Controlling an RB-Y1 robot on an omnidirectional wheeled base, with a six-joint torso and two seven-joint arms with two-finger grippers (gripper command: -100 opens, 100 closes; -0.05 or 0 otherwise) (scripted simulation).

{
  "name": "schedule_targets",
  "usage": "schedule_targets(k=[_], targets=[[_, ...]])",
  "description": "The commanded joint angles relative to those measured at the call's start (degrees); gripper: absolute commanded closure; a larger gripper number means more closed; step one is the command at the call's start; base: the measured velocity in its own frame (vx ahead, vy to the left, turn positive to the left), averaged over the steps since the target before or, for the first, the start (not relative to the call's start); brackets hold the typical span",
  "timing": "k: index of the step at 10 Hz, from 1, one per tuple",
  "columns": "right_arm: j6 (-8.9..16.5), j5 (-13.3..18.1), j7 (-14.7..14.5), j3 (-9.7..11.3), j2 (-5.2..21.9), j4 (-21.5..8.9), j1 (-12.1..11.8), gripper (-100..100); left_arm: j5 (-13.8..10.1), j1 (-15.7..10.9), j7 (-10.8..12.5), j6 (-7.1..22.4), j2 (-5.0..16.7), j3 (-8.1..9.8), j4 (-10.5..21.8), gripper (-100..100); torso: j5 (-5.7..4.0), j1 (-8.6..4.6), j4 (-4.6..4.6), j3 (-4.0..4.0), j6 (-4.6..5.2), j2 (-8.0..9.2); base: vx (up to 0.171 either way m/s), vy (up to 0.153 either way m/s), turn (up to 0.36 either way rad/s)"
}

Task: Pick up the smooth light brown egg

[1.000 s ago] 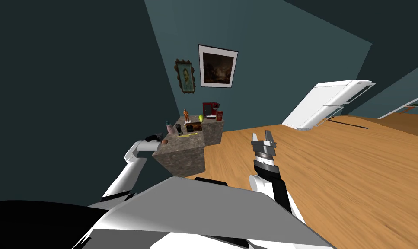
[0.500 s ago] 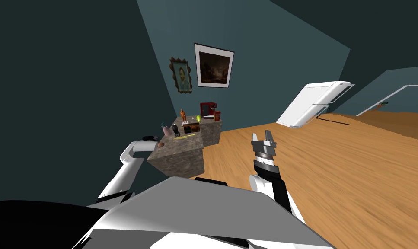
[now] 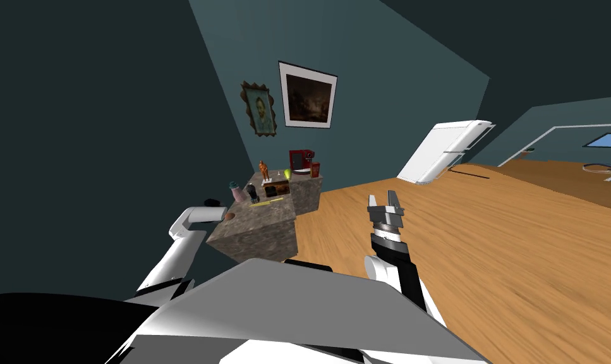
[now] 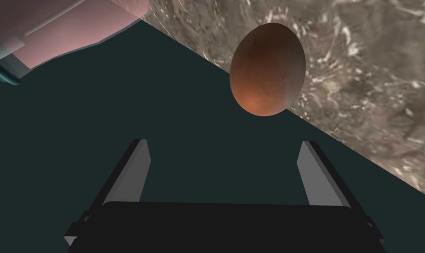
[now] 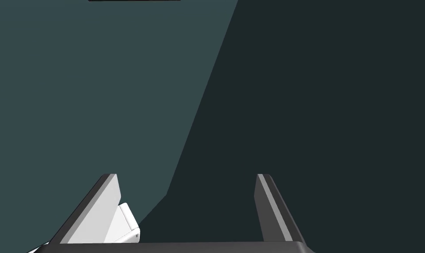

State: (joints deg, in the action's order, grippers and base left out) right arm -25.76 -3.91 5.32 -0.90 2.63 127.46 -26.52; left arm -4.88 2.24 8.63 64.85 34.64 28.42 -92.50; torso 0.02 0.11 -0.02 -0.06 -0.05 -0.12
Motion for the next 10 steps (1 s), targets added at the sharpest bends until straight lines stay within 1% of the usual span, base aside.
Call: schedule_targets(k=[1,2,3,4,7,8,9,10], targets=[[0.0,0.0,0.0,0.0,0.0,0.0,0.0,0,-0.04,0.04,0.24,1.81,0.13,0.36,0.16,-100,0.0,0.0,0.0,0.0,0.0,0.0,0.029,0.022,-0.052],[0.0,0.0,0.0,0.0,0.0,0.0,0.0,0,-0.26,0.12,0.53,3.87,0.41,1.02,1.08,-100,0.0,0.0,0.0,0.01,-0.01,0.02,0.033,0.027,-0.103],[0.0,0.0,0.0,0.0,0.0,0.0,0.0,0,-0.48,0.23,0.78,5.29,0.58,1.58,1.92,-100,0.0,0.02,0.0,0.0,0.0,0.01,0.043,0.037,-0.146],[0.0,0.0,0.0,0.0,0.0,0.0,0.0,0,-0.48,0.23,0.78,5.7,0.58,1.58,1.92,-100,0.01,0.05,-0.01,-0.01,0.0,-0.02,0.034,0.029,-0.044],[0.0,0.0,0.0,0.0,0.0,0.0,0.0,0,-1.07,0.76,1.31,9.63,0.46,2.57,3.91,-100,0.01,0.03,-0.01,-0.03,0.0,-0.06,0.046,0.033,-0.091],[0.0,0.0,0.0,0.0,0.0,0.0,0.0,0,-1.23,0.96,1.39,10.34,0.22,2.64,4.38,-100,0.02,0.06,-0.02,-0.04,0.0,-0.06,0.003,0.017,-0.045],[0.0,0.0,0.0,0.0,0.0,0.0,0.0,0,-1.14,0.65,1.31,9.88,0.45,2.53,4.08,-100,0.01,-0.02,0.01,0.03,-0.02,0.07,0.0,0.0,0.0],[0.0,0.0,0.0,0.0,0.0,0.0,0.0,0,-1.17,0.7,1.33,10.12,0.42,2.56,4.09,0,-0.01,-0.08,0.03,0.07,-0.02,0.12,0.0,0.0,0.0]])
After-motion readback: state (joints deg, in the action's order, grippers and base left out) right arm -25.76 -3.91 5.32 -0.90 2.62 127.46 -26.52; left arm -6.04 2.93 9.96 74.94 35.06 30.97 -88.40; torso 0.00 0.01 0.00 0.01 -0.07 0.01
